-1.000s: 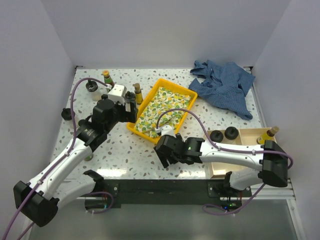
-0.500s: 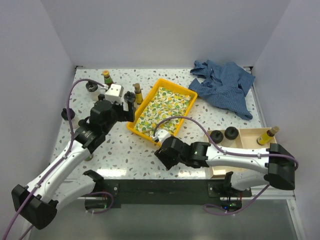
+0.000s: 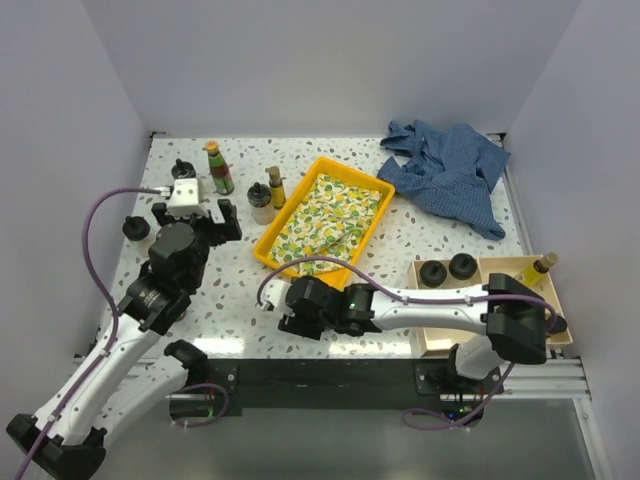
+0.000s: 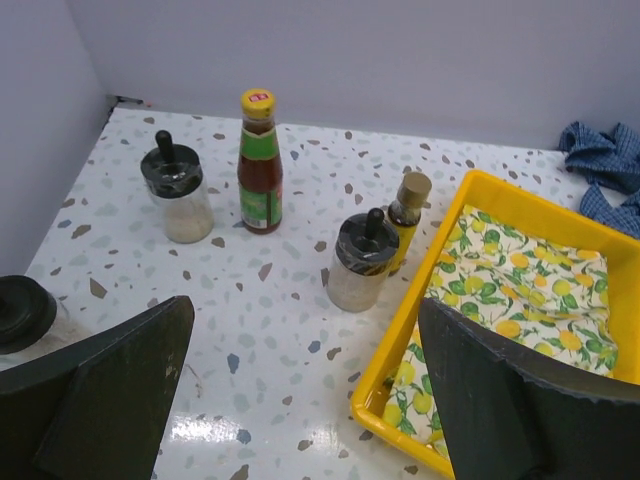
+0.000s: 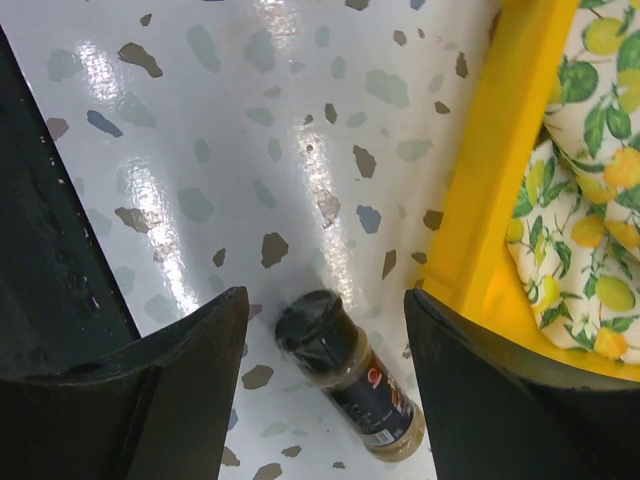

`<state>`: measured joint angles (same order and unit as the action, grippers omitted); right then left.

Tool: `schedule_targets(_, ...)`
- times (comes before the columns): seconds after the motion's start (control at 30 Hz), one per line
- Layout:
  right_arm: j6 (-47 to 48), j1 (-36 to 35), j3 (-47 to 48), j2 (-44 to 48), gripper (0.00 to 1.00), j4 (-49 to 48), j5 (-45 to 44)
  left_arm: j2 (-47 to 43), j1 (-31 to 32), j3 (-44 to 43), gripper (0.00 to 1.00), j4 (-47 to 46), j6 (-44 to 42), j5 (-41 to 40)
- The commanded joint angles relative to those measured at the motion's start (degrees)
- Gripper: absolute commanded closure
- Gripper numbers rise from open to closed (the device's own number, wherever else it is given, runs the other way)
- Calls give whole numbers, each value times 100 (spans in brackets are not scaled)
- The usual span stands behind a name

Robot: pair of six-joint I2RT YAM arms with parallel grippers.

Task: Organize the condiment bottles
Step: Pick up the bottle from the center of the board.

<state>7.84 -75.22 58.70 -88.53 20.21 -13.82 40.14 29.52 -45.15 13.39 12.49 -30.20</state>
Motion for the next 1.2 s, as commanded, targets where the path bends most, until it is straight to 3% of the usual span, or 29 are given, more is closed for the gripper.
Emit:
schedule_targets(0.0, 579, -80, 484, -533, 32, 457, -40, -401, -43, 181, 0, -477, 60, -672)
schedule_targets(0.5, 1229, -116, 441, -1262, 28, 678, -788, -323, -43, 190, 0, -539, 52, -487)
schedule_targets(0.83, 966, -116, 564, -1483, 36, 1064, -832, -270, -43, 199, 0, -548, 34, -479)
schedule_targets(1.17, 255, -116, 1099, -922, 82, 1775, -877, -261, -43, 199, 0, -557, 43, -487)
